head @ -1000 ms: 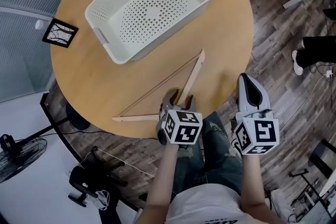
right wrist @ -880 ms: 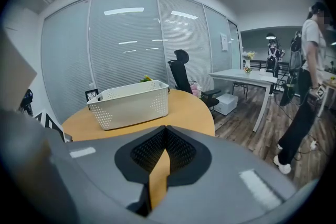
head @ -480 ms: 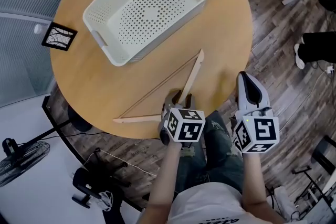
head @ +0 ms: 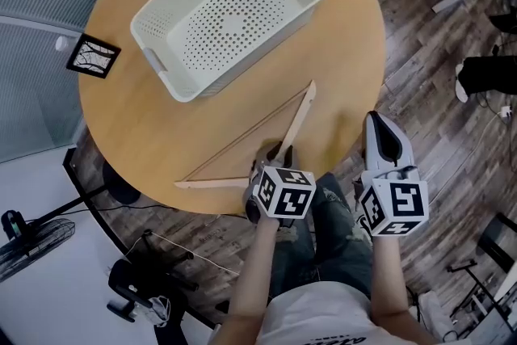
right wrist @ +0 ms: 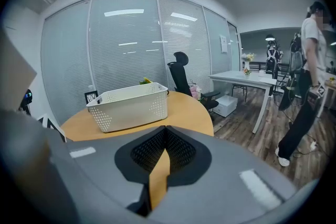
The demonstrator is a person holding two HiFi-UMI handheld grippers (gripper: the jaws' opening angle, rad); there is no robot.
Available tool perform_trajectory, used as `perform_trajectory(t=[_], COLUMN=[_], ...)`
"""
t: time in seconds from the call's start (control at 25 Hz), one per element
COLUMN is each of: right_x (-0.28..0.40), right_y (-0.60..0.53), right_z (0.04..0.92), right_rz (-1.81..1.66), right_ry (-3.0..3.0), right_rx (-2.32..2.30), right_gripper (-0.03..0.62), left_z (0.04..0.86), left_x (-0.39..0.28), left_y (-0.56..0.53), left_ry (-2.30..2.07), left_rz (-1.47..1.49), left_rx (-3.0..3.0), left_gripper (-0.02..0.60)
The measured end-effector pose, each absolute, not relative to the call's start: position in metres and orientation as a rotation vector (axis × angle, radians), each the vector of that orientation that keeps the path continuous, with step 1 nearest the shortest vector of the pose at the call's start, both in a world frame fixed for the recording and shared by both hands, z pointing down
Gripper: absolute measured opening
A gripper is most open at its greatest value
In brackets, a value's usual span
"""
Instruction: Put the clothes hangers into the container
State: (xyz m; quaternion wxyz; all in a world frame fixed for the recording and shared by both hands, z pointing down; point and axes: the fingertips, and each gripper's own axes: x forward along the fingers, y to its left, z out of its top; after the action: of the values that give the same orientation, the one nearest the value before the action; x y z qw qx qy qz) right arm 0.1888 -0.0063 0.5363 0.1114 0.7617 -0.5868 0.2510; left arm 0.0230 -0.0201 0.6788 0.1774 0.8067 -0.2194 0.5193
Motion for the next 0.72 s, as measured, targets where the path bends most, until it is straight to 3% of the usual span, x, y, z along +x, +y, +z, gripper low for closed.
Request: perform_trajectory(t=[0.72], right_x=[0.184], right_y=[-0.030], right_z=[0.496], right_rz=[0.625], right_ry=[-1.822], right_rx=[2.228], right_gripper=[0.023], left_z=[0.632], left_x=[0.010], left_y=[-0.028], left_ry=[-0.664], left_rz=[1.331], left_rx=[2.313], left_gripper=[0.089])
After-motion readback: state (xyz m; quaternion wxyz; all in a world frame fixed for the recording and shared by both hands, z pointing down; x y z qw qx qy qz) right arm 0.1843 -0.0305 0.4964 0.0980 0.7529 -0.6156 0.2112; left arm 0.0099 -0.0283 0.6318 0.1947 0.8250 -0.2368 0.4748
